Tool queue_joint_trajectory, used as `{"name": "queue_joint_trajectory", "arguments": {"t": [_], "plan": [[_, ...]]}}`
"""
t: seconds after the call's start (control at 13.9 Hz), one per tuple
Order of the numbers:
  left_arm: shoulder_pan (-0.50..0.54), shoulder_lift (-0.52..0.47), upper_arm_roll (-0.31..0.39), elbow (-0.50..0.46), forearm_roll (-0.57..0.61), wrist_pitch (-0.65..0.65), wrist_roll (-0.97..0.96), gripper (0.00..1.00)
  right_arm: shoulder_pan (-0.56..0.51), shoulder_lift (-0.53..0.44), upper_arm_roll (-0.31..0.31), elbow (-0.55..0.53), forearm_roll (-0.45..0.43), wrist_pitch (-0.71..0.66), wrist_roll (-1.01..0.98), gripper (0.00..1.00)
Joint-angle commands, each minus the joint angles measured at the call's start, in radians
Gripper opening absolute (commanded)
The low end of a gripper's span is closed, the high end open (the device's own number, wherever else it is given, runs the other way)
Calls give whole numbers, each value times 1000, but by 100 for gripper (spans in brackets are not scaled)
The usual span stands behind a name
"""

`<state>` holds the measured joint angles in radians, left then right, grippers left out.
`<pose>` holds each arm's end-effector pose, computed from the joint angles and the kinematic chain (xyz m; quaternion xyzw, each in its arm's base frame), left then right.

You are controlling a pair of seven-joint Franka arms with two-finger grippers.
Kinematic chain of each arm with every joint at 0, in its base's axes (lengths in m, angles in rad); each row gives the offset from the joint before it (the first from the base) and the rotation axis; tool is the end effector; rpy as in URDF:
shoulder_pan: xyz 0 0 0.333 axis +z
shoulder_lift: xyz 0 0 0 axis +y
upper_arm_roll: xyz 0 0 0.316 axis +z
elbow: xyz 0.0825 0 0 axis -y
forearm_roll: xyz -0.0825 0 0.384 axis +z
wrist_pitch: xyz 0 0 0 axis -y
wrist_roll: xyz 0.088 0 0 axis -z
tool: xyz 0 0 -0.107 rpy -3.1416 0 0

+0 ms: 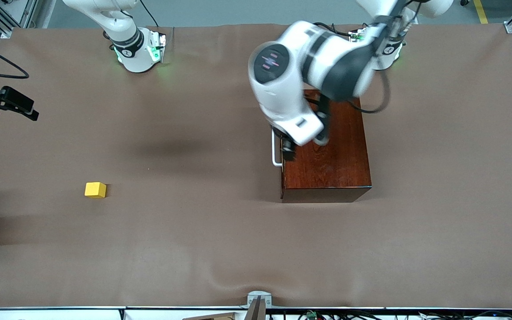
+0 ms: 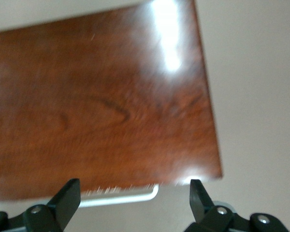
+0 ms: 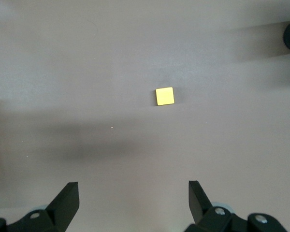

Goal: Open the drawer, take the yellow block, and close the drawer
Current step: 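Push the drawer front into the box with the left gripper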

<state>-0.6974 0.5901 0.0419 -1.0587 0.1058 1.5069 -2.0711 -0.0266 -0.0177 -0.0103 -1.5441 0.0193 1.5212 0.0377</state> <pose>0.5614 -0.4275 0.4848 -0.7583 -0.6449 -0.0488 0.0822 0.5440 -0.0180 0.6424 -0.9993 0.0368 0.0026 0.0097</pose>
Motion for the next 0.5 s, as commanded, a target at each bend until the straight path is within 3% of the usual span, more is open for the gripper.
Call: {"name": "queue_joint_trajectory", "arguments": {"t": [0.0,0.43], "plan": [[94,-74,-16,-66,14,-4,113,100,4,-10,1,1,-13,-4,18,100],[318,-223,-19,-224,-9,-1,498,100,4,-10,3,-1,-13,-4,13,100]]}}
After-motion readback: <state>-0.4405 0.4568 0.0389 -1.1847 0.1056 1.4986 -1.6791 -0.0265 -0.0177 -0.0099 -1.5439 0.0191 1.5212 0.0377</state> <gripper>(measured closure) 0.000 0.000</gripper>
